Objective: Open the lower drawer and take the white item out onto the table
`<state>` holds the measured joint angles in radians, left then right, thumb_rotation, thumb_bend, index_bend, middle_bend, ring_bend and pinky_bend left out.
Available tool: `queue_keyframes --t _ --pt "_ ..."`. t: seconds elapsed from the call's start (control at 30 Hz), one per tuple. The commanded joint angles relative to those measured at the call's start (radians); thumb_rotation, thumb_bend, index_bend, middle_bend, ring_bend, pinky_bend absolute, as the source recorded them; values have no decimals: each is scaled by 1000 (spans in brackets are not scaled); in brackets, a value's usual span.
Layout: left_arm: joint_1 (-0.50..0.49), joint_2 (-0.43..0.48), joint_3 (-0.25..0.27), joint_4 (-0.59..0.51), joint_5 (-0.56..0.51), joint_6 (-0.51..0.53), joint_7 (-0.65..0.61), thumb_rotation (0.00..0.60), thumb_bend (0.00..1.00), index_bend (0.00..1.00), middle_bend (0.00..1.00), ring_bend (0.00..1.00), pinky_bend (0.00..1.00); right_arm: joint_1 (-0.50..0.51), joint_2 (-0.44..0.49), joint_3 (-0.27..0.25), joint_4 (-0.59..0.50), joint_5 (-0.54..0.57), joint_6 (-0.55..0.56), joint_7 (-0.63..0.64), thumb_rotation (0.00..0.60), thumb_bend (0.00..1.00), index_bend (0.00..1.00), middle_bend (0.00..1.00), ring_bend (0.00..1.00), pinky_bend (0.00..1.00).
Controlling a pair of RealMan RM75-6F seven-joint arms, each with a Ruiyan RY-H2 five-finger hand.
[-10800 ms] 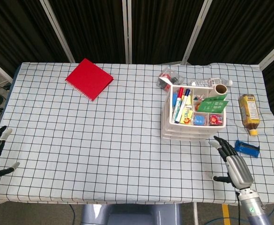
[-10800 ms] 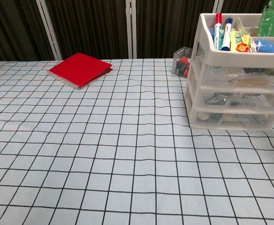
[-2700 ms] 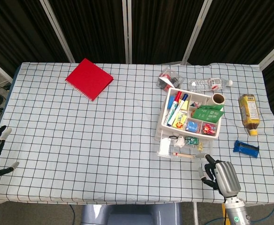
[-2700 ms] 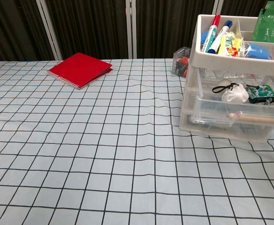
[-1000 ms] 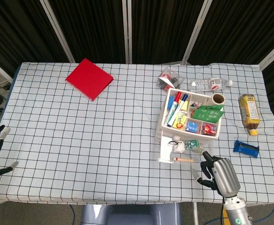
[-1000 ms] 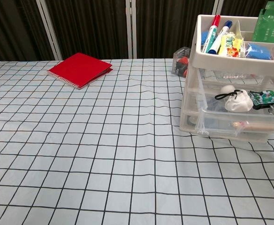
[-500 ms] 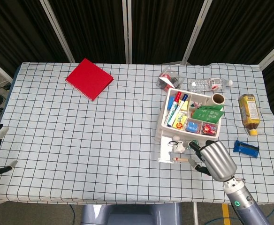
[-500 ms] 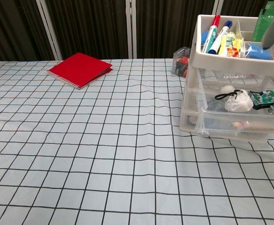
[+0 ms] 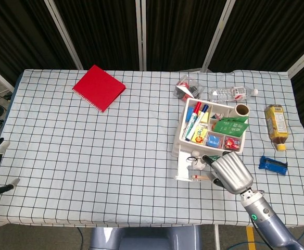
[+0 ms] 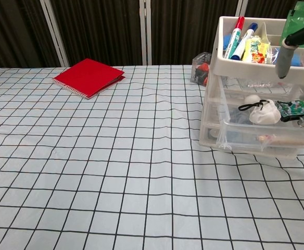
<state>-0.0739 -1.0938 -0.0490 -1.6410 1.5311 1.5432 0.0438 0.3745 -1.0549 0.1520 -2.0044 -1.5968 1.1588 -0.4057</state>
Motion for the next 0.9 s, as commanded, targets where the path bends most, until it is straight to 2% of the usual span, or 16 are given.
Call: queue_keyframes --t 0.03,0.23,0.47,0.9 --pt "-1 1 -1 1 -1 -1 -4 600 122 0 0 0 0 33 -15 18 4 50 -38 -60 600 240 477 1000 1000 753" --pt "-1 2 -2 3 -3 -3 -7 600 122 0 0 0 0 77 -25 33 24 142 -92 -142 600 208 436 1000 1000 753" --pt "-3 2 -3 4 -7 -7 -5 600 122 0 0 0 0 111 -4 24 12 174 -121 -202 600 109 412 1000 1000 753" --pt "-5 1 0 3 -6 -13 -5 600 122 0 0 0 0 190 48 10 -18 234 -213 -277 600 102 436 1000 1000 752"
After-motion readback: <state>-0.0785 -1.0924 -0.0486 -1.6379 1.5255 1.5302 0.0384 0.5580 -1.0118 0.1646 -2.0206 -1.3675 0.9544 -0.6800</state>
